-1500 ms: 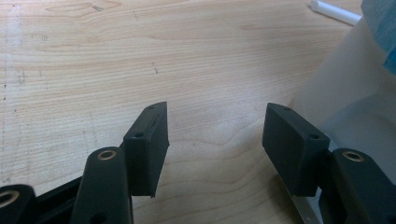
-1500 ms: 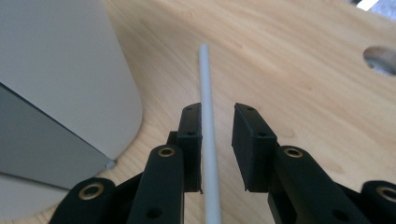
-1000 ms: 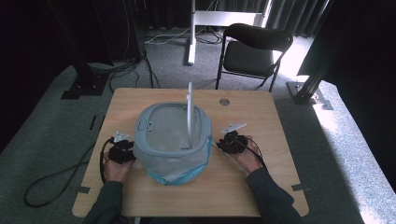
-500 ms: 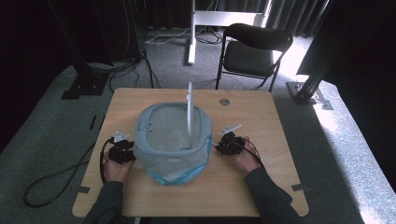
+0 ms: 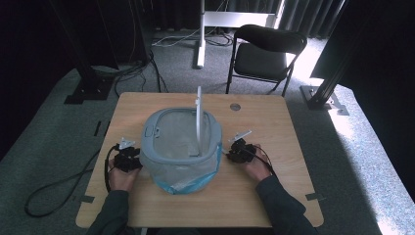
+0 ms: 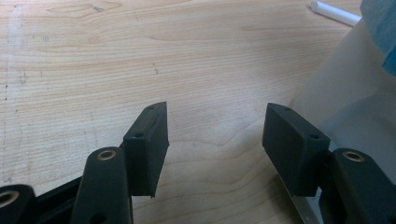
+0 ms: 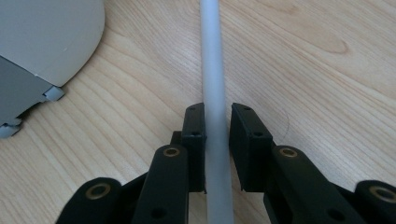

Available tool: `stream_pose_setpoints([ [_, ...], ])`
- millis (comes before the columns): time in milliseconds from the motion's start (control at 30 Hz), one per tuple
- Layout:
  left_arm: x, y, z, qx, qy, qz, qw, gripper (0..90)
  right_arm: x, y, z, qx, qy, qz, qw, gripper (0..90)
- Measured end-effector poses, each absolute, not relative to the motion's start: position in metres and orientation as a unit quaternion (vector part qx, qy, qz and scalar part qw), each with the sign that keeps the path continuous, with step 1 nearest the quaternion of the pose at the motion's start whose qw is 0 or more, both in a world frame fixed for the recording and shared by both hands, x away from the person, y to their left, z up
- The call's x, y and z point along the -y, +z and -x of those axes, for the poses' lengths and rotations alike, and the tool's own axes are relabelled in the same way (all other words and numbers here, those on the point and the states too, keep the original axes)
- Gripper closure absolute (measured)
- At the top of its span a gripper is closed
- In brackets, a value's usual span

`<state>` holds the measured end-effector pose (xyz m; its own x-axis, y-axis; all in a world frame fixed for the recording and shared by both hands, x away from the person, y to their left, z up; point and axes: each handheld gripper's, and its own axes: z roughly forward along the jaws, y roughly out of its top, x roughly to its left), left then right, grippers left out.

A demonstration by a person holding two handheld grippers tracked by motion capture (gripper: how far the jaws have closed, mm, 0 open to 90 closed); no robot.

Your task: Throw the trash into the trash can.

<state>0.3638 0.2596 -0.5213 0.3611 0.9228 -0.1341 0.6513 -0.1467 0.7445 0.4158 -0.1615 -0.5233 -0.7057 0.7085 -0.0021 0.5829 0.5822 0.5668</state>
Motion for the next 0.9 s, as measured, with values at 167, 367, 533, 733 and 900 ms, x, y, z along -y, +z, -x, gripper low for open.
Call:
stream_pose_setpoints([
  [167, -0.260, -0.521, -0.364, -0.535, 0.181, -0.735, 0.374, 41.1, 0.161, -0.523, -0.414, -0.879, 0.271, -0.373, 0.123, 78.0],
  [367, -0.260, -0.521, -0.364, -0.535, 0.181, -0.735, 0.374, 41.1, 0.165, -0.525, -0.412, -0.870, 0.281, -0.385, 0.127, 78.4],
  [533, -0.259, -0.522, -0.364, -0.535, 0.181, -0.736, 0.374, 41.1, 0.170, -0.520, -0.410, -0.865, 0.290, -0.388, 0.130, 78.4],
  [733, -0.259, -0.522, -0.364, -0.535, 0.180, -0.736, 0.373, 41.1, 0.177, -0.511, -0.406, -0.853, 0.313, -0.397, 0.131, 78.4],
  [900, -0.259, -0.522, -0.364, -0.535, 0.180, -0.736, 0.373, 41.1, 0.183, -0.501, -0.402, -0.847, 0.327, -0.396, 0.139, 78.4],
])
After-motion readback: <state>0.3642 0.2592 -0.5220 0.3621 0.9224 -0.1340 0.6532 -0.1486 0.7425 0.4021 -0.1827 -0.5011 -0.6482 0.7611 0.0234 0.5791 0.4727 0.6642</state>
